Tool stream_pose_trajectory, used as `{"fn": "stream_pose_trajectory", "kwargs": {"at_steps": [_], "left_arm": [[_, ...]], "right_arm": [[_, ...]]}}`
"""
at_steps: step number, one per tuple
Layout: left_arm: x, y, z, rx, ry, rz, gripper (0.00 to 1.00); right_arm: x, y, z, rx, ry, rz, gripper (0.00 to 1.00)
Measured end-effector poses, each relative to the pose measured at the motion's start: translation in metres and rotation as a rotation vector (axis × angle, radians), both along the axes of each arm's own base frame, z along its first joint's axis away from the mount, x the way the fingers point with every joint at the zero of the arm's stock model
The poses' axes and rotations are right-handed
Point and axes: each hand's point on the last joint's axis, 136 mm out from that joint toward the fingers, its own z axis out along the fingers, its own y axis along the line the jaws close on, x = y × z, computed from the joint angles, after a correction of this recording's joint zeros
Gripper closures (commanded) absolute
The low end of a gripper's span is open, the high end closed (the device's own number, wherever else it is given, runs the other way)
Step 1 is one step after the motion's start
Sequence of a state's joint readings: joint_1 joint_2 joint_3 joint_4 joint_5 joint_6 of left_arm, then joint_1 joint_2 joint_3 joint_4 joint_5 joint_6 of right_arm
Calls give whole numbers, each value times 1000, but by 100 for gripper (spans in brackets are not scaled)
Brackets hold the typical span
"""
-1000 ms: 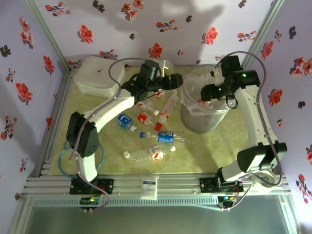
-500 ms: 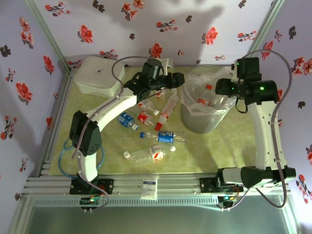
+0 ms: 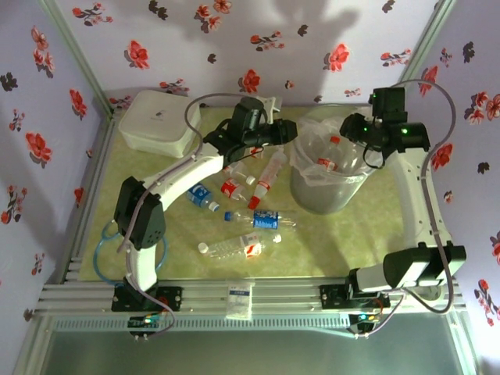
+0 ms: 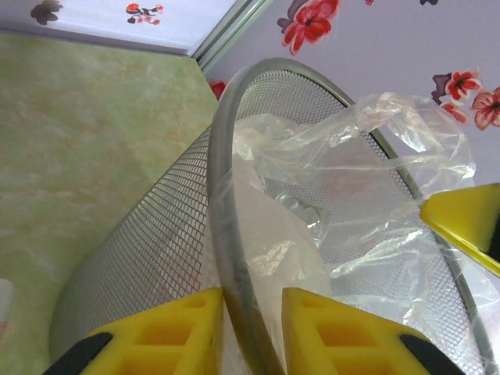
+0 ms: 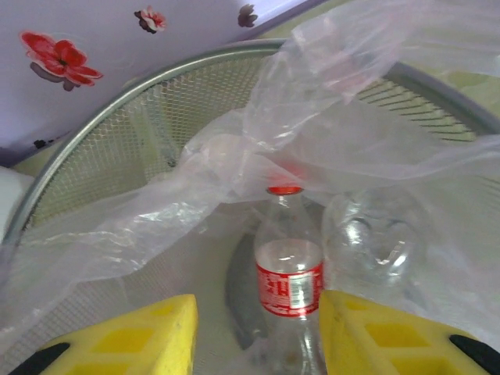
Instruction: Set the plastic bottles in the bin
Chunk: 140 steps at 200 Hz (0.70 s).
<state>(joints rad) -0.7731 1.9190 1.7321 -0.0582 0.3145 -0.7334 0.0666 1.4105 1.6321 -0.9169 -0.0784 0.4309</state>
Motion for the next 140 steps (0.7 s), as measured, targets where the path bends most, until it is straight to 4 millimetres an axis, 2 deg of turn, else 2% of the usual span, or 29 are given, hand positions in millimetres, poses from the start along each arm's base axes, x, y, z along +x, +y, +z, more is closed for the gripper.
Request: {"fn": "stream_pose_trajectory", "kwargs": {"at_steps": [23,65,93,105,140], "left_arm": [[-8,-4,1,-27,2,-1,76],[-41,-8,1,-53,20,-13,78],[-56,-7,1,-56,35,-22,78],[-56,-7,1,-58,39,-18,78],[-55,-6,1,-56,39,-11,77]], "right_arm": [[15,6,-8,38,10,-9,48],[46,6,-58,52,122,-67,49],[56,6,-70,51,137,-94,52],[59,6,-71,52,133,-101,58],[66,10,-73,53,118,-108,88]]}}
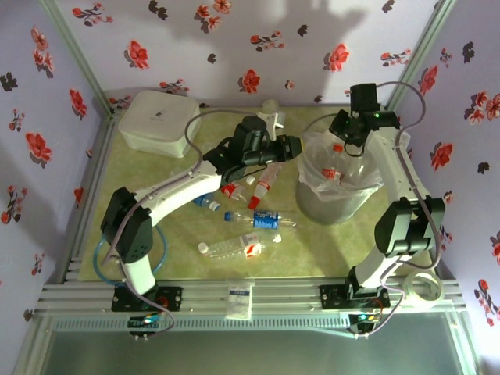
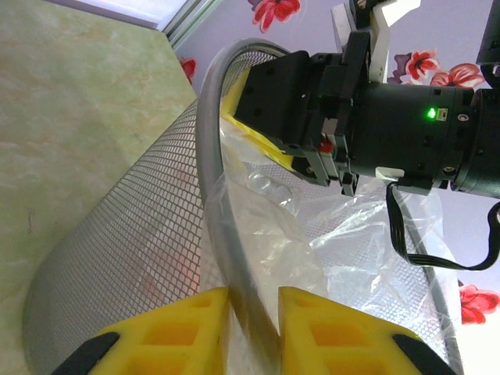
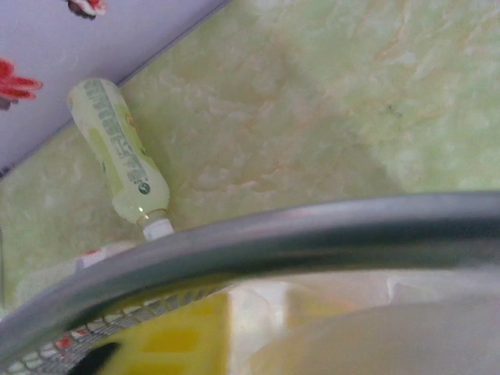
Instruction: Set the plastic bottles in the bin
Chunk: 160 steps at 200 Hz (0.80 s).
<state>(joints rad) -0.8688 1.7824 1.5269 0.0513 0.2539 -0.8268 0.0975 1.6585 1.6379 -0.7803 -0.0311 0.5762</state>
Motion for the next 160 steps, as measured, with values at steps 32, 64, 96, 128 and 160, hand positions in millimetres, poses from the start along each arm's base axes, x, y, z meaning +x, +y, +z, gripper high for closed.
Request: {"fn": "stream_pose_trajectory", "kwargs": {"at_steps": [32,64,96,128,160], "left_arm": [[0,1,1,17,-13,-6,75],[-1,3,1,53,-27,-17,60],[2,7,14,94,-94,-31,47],[5,10,45,127,-225,-50,45],[11,7,64,138,-304,-58,46]], "right_arm": [[-3,-1,10,-11,-25,-6,100],[-12,-3,48,-21,-102,0,100],[-15,1,89,1,-200,23,100],[-10,10,112,25,-255,69,100],[5,12,123,-13,-296,115,100]]}}
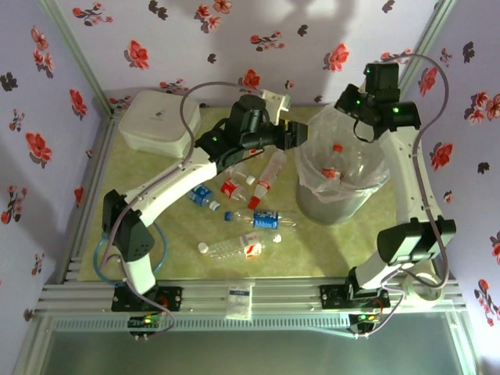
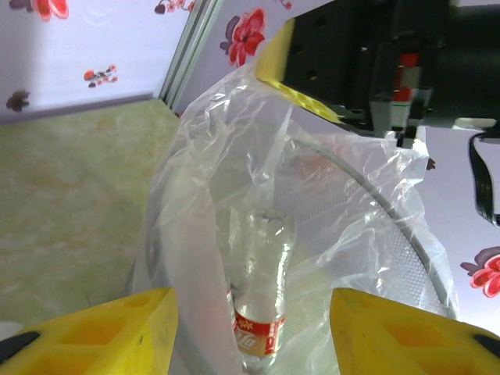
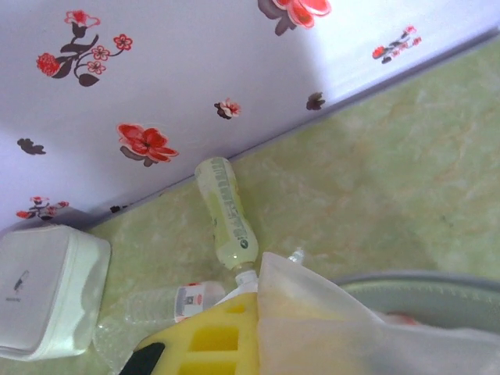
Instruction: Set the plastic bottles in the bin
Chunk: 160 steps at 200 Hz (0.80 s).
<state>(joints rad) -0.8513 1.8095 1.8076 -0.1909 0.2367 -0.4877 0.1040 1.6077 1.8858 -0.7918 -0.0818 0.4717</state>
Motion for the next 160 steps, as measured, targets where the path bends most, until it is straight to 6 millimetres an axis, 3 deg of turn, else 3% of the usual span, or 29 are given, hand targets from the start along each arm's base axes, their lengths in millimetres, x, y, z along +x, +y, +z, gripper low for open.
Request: {"fn": "stream_pose_trajectory", "kwargs": {"at_steps": [32,64,113,122,140,160], "left_arm": [[9,-9,-27,56,20,-5,47],[17,-18,-72,131,84,-5,50],[22,-16,-73,134,82,6,54],[22,-16,-73,133,82,7,55],[23,-16,-73,130,82,8,55],[23,-16,-73,126,80,10,56]], "right_arm": [[25,1,0,-74,-20,42,100],[47,1,-24,-120,17,85,100],[69,8,-68,-172,103,181,100],[69,7,-75,-179,122,188,92],[69,4,-78,-185,130,192,60],[66,-6,-76,-195,141,175,34]]}}
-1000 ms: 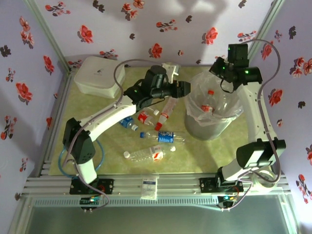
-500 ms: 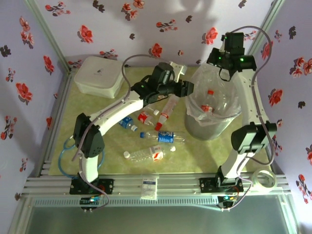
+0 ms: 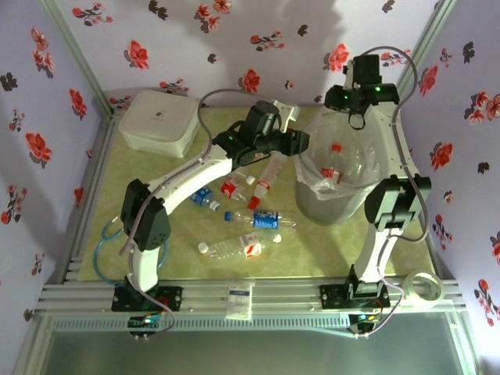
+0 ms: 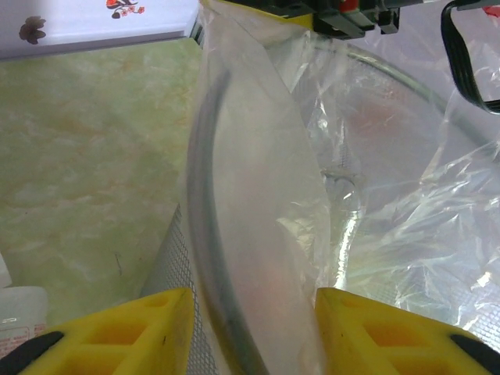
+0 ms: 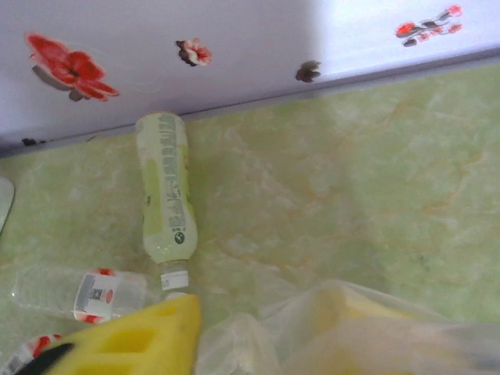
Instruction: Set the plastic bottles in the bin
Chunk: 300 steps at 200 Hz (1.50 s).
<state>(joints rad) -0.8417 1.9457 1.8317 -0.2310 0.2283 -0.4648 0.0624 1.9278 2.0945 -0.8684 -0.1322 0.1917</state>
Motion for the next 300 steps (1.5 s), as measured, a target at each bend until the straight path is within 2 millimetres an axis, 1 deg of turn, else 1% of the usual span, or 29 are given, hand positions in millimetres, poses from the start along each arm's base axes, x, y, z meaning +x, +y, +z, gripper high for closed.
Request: {"fn": "stream_pose_trajectory", "kwargs": {"at_steps": [3,20,35,47,56,75,85,91,106,124,135,149,166,183,194,200,219,235,240,254,261,276,283,286,291,300], "left_arm": [[0,0,0,-2,-1,1,56],[1,3,0,-8,-2,7,56],[2,5,0,-15,-4,12,56],[2,6,0,-19,0,16,56],[2,6,0,-22,2,18,56],[2,6,0,-31,3,20,56],[2,5,0,-36,3,21,55],[3,5,0,-40,0,21,56],[3,5,0,-50,-3,22,56],[3,5,1,-57,-2,25,56],[3,5,1,-58,-2,27,55],[4,6,1,-59,-3,28,53],[6,9,1,-58,-3,34,48],[8,13,2,-55,-1,42,43],[9,16,3,-50,-2,49,36],[10,19,4,-46,-5,51,32],[9,25,13,-38,-20,56,21],[9,31,28,-39,-44,62,16],[8,34,35,-41,-57,64,15],[6,45,53,-44,-86,82,13],[4,54,62,-40,-101,98,11],[2,80,82,-36,-129,153,10],[0,98,88,-31,-138,192,10],[0,109,89,-28,-138,216,10],[-2,123,88,-19,-133,245,11],[-4,157,81,-7,-111,316,11]], "right_arm": [[-1,-3,1,0,2,-13,31],[-9,-21,3,-40,22,-61,23],[-23,-40,14,-71,17,-124,18],[-40,-55,28,-81,-4,-172,16],[-57,-65,40,-84,-23,-204,14],[-90,-84,63,-83,-75,-269,13],[-103,-94,72,-79,-99,-300,13],[-109,-100,74,-74,-106,-318,13],[-120,-116,71,-58,-103,-363,13],[-120,-130,52,-40,-61,-403,13],[-119,-135,37,-32,-24,-413,13],[-115,-136,27,-26,3,-410,13],[-113,-133,26,-8,8,-404,13],[-113,-129,40,12,-25,-395,13],[-116,-126,55,20,-64,-387,12],[-119,-125,65,24,-88,-386,10],[-137,-117,99,31,-178,-374,10],[-156,-108,126,38,-254,-354,9],[-163,-105,133,41,-278,-345,9],[-177,-90,150,49,-327,-308,9],[-182,-81,155,55,-344,-281,10],[-190,-52,163,76,-364,-188,10],[-192,-38,163,85,-365,-145,10],[-193,-29,162,93,-363,-115,11],[-194,-16,161,102,-358,-74,11],[-196,5,159,116,-346,-3,11]]}}
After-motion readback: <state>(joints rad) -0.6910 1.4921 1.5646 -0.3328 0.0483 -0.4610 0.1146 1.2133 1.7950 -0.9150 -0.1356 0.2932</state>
